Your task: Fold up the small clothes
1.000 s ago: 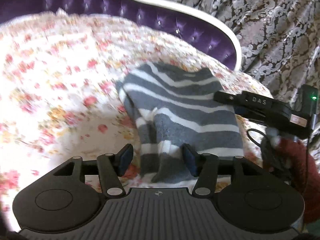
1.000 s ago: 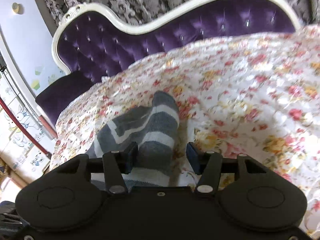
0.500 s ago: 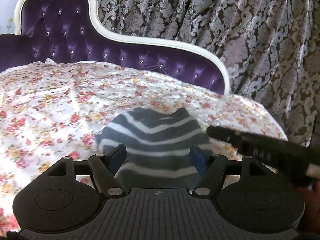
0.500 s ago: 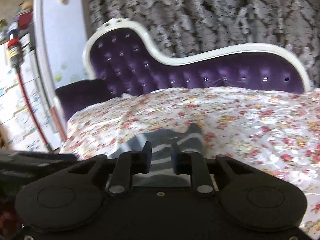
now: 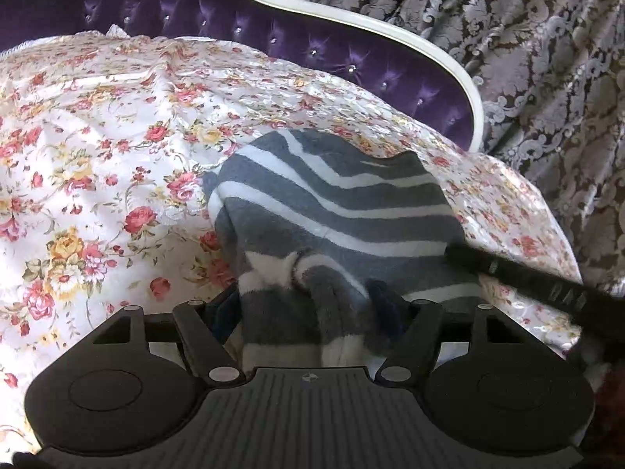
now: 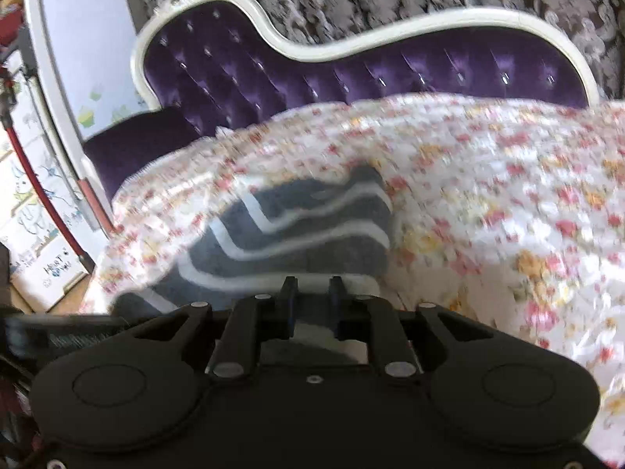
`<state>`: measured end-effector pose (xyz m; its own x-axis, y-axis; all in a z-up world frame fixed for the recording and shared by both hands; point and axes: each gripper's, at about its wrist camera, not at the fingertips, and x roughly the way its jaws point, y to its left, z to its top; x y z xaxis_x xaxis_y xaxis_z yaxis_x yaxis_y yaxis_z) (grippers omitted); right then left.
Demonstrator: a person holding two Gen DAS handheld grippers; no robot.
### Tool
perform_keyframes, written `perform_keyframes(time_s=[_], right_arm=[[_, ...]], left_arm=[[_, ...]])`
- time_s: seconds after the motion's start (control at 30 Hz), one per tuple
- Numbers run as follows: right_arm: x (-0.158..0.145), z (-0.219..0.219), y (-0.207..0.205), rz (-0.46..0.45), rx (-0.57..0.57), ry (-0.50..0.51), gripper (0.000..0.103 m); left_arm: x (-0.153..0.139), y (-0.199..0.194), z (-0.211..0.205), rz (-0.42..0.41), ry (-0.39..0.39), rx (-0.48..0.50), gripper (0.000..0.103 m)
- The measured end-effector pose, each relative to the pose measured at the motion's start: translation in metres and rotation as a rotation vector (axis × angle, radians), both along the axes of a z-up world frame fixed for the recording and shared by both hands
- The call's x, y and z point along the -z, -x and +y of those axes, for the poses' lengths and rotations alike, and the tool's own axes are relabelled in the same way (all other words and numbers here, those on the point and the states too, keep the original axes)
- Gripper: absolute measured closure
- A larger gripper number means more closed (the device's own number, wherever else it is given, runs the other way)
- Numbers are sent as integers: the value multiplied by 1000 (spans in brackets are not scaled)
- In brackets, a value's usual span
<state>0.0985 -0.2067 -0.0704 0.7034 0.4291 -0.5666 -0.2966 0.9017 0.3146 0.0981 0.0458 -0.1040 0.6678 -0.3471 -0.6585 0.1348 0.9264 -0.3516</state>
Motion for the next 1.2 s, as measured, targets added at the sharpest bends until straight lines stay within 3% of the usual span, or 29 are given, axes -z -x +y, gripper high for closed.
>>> perform_keyframes(time_s=[0.17, 0.33, 0.47, 0.6, 0.73, 0.87, 0.97, 1.1, 1.2], right_arm=[[-9, 6, -23, -40, 3, 5, 71], [14, 2, -66, 54, 66, 21, 75], [13, -2, -71, 53, 89, 8, 73], [3, -3, -60, 5, 95, 28, 51], [-5, -6, -47, -17, 104, 18, 51], [-10, -9, -33, -18, 109, 13, 50], [-13, -10, -22, -17, 115, 17, 47], [-16, -10, -7, -15, 112, 2, 38], [-20, -9, 3, -18, 111, -1, 25]], left_arm=[[1, 0, 3, -6, 17, -5, 33], [1, -2, 3, -7, 29, 1, 34], [-6, 6, 8, -19, 36, -11, 34], [-18, 15, 15, -65, 0, -46, 34], [-27, 17, 22, -103, -12, -87, 33], [-16, 10, 26, -47, -72, -122, 32], [-10, 12, 32, -29, -55, -142, 29], [-14, 16, 30, -40, -82, -143, 29], [-20, 19, 27, -54, -104, -145, 27]])
